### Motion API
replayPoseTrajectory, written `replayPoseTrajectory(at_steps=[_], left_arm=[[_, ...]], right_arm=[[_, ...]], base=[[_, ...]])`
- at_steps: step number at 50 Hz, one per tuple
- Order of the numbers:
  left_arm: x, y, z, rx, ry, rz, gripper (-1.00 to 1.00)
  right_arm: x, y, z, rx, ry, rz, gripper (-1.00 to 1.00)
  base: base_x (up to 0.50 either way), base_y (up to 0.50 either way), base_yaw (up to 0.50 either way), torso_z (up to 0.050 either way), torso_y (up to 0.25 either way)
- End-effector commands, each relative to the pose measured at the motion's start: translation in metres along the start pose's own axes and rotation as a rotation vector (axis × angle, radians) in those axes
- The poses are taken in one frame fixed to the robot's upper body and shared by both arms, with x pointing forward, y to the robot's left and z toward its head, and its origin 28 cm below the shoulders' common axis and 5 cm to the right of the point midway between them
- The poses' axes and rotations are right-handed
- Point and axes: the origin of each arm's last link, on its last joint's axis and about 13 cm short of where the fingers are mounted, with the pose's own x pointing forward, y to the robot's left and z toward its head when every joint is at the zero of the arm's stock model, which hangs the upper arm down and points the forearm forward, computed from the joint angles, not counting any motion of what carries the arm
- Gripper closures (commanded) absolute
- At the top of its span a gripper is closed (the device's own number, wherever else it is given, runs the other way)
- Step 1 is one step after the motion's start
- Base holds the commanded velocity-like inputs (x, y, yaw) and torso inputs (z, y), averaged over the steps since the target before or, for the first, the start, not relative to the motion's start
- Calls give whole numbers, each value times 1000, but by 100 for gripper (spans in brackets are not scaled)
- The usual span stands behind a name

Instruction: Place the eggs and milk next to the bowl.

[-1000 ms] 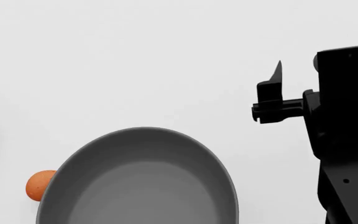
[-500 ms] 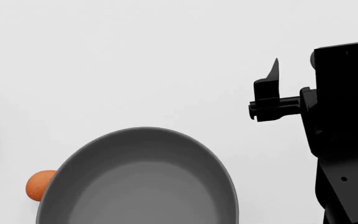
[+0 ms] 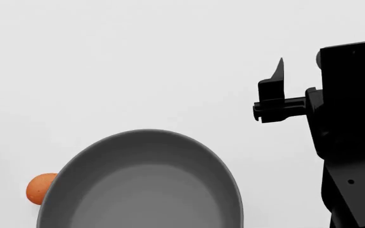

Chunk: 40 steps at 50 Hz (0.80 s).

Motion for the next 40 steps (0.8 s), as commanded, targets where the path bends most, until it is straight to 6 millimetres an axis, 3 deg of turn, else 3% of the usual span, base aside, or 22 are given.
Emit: replayPoseTrajectory(at_steps=[1,27,40], left_arm=[[-15,-6,2,6,-44,-113,100],[-55,-24,-7,32,-54,-287,100],[-59,-34,-11,57,-11,-342,100]], right_arm=[[-1,0,2,22,-16,12,-100],[-1,4,8,16,-26,24,-100],[1,5,7,21,-28,28,-100]], base=[[0,0,0,0,0],[0,0,0,0,0],[0,0,0,0,0]])
